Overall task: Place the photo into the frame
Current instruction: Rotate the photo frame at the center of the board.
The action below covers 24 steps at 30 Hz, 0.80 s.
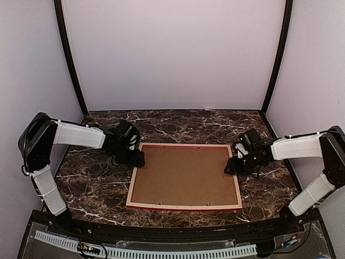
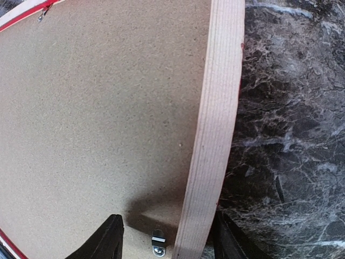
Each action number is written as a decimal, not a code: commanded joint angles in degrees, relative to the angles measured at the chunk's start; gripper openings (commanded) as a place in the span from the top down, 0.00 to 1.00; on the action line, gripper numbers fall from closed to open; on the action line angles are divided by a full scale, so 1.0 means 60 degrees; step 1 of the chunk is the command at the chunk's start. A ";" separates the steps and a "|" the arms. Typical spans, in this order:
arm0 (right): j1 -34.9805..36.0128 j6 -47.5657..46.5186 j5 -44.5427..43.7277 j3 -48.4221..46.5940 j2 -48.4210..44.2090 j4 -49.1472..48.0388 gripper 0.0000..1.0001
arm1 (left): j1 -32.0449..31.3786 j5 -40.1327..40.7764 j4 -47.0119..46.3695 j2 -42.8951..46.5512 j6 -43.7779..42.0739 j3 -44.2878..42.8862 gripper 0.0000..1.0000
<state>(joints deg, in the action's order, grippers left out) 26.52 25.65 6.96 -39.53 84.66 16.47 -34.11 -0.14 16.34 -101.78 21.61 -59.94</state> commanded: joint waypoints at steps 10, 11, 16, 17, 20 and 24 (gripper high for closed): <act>-0.0143 -0.0114 -0.0063 -0.0033 0.0140 -0.0077 0.42 | 0.0170 -0.0331 0.0709 -0.0697 -0.0945 -0.0652 0.45; -0.0145 -0.0115 -0.0062 -0.0033 0.0144 -0.0065 0.43 | 0.0164 -0.0352 0.0739 -0.0700 -0.0941 -0.0643 0.46; -0.0147 -0.0115 -0.0044 -0.0019 0.0197 -0.0081 0.43 | 0.0166 -0.0370 0.0932 -0.0716 -0.0618 -0.0592 0.56; -0.0158 -0.0115 -0.0047 -0.0007 0.0201 -0.0081 0.43 | 0.0171 -0.0430 0.0936 -0.0728 -0.0557 -0.0540 0.59; -0.0165 -0.0115 -0.0032 0.0022 0.0204 -0.0094 0.43 | 0.0165 -0.0563 0.0875 -0.0719 -0.0237 -0.0413 0.63; -0.0161 -0.0101 -0.0032 0.0040 0.0224 -0.0101 0.43 | 0.0171 -0.0753 0.0755 -0.0627 0.0039 -0.0175 0.68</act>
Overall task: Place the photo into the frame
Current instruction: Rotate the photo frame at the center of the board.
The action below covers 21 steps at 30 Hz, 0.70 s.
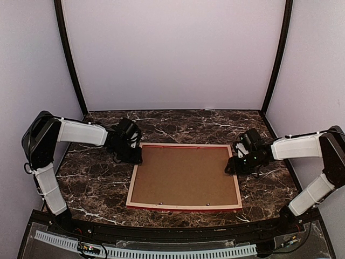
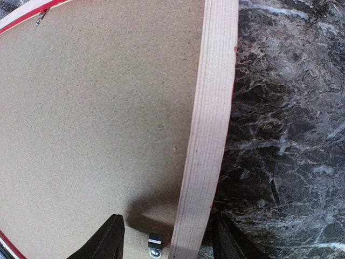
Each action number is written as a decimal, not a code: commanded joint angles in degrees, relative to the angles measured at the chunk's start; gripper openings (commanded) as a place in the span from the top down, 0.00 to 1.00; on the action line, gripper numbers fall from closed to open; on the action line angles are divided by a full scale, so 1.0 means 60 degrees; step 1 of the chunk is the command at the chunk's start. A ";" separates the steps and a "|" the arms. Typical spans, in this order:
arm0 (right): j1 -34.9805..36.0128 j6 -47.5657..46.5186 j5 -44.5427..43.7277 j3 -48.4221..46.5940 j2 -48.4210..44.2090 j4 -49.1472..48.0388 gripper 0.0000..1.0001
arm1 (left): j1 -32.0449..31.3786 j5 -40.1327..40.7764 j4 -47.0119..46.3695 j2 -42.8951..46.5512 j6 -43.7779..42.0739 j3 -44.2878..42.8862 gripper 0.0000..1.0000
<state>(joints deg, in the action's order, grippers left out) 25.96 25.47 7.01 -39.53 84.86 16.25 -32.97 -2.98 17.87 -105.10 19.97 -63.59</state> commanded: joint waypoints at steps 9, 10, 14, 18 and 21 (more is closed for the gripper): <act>-0.0064 -0.0056 0.0003 0.0069 0.0234 -0.0074 0.44 | -0.0013 -0.0746 0.0464 0.0241 0.0446 0.0812 0.72; -0.0065 -0.0056 -0.0013 0.0077 0.0246 -0.0065 0.44 | -0.0013 -0.0824 0.0468 0.0285 0.0434 0.0861 0.72; -0.0066 -0.0054 -0.0032 0.0070 0.0271 -0.0039 0.44 | 0.0057 -0.1260 0.0479 0.0368 0.0303 0.0922 0.73; -0.0065 -0.0056 -0.0056 0.0040 0.0270 0.0011 0.44 | 0.0253 -0.1645 0.0476 0.0437 0.0192 0.0876 0.70; -0.0063 -0.0038 -0.0041 0.0040 0.0247 0.0016 0.43 | 0.0443 -0.1713 0.0404 0.0565 0.0220 0.0885 0.62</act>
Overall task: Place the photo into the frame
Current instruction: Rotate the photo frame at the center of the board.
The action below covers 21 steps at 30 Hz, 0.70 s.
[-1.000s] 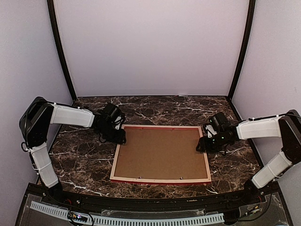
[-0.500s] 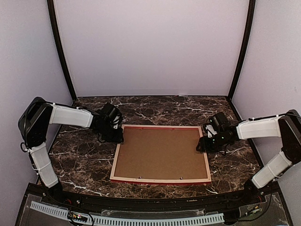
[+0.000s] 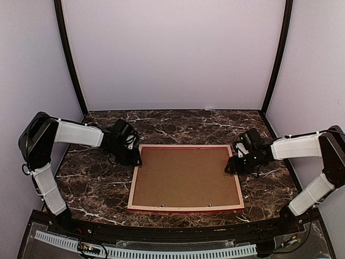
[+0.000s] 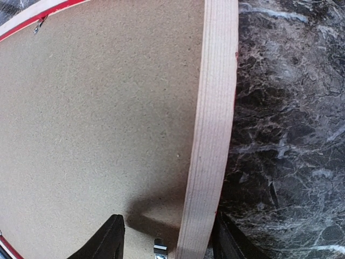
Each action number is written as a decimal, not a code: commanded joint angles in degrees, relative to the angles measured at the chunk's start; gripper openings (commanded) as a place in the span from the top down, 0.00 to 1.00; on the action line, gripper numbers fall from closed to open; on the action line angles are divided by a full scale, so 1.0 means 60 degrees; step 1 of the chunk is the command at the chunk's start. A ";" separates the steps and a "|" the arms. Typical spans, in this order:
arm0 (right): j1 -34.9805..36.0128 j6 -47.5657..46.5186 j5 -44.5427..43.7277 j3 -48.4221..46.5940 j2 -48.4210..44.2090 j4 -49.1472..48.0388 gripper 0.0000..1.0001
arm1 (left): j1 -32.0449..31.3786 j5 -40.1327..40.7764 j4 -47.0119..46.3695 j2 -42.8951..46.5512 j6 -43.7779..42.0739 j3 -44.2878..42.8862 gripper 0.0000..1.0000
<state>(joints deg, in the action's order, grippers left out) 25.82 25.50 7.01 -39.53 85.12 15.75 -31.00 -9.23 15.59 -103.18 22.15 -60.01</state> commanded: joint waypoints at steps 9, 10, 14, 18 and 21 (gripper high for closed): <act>-0.0042 0.0020 -0.0079 0.0082 0.0162 0.0118 0.43 | 0.0187 -0.0464 0.0428 0.0834 0.0077 0.0627 0.27; -0.0049 0.0031 -0.0116 0.0084 0.0153 0.0117 0.43 | 0.0180 -0.0467 0.0384 0.0958 0.0104 0.0769 0.26; -0.0044 0.0059 -0.0220 -0.0033 0.0113 0.0234 0.41 | 0.0054 -0.0384 0.0338 0.1260 0.0218 0.1181 0.24; -0.0057 0.0091 -0.0368 -0.0170 0.0039 0.0343 0.39 | -0.0292 -0.0158 0.0437 0.1379 0.0279 0.1430 0.25; -0.0108 0.0119 -0.0474 -0.0216 0.0060 0.0410 0.38 | -0.0562 0.0111 0.0533 0.1402 0.0421 0.1567 0.32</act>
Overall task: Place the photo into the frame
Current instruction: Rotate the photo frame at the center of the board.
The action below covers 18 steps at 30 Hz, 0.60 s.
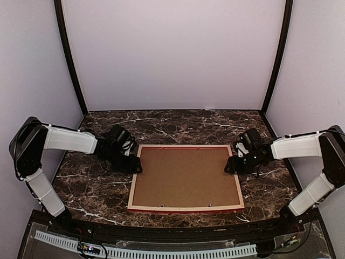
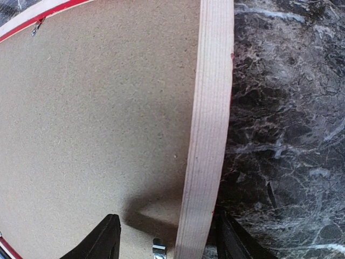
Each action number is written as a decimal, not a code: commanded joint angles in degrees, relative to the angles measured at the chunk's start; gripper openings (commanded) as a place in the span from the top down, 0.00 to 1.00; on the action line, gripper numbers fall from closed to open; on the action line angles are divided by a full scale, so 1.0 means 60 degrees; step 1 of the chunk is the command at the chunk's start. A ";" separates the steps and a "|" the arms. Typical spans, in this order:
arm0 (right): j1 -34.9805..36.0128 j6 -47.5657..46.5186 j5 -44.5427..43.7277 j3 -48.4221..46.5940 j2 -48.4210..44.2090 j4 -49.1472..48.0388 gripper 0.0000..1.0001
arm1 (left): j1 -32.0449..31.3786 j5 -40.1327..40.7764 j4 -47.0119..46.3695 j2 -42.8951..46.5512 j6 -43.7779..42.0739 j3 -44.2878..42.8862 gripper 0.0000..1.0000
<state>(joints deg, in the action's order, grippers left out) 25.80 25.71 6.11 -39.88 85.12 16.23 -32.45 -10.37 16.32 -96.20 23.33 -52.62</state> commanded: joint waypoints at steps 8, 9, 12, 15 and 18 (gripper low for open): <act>-0.0308 0.0197 -0.0270 -0.0306 0.0072 0.0459 0.40 | -0.0744 0.0769 0.0386 0.0265 0.0802 0.0426 0.57; -0.0315 0.0198 -0.0238 -0.0322 0.0080 0.0487 0.41 | -0.0763 0.0758 0.0357 0.0254 0.0880 0.0438 0.58; -0.0332 0.0097 -0.0113 -0.0328 0.0028 0.0581 0.44 | -0.0805 0.0765 0.0287 0.0188 0.1016 0.0476 0.60; -0.0331 -0.0111 0.0161 -0.0297 -0.0056 0.0694 0.44 | -0.0844 0.0753 0.0236 0.0143 0.1146 0.0506 0.61; -0.0331 -0.0349 0.0273 -0.0248 -0.0179 0.0844 0.44 | -0.0880 0.0756 0.0232 0.0067 0.1198 0.0505 0.62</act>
<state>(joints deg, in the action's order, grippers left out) 24.12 25.47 6.04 -40.62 85.17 19.05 -37.01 -6.59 15.84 -95.74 29.26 -51.27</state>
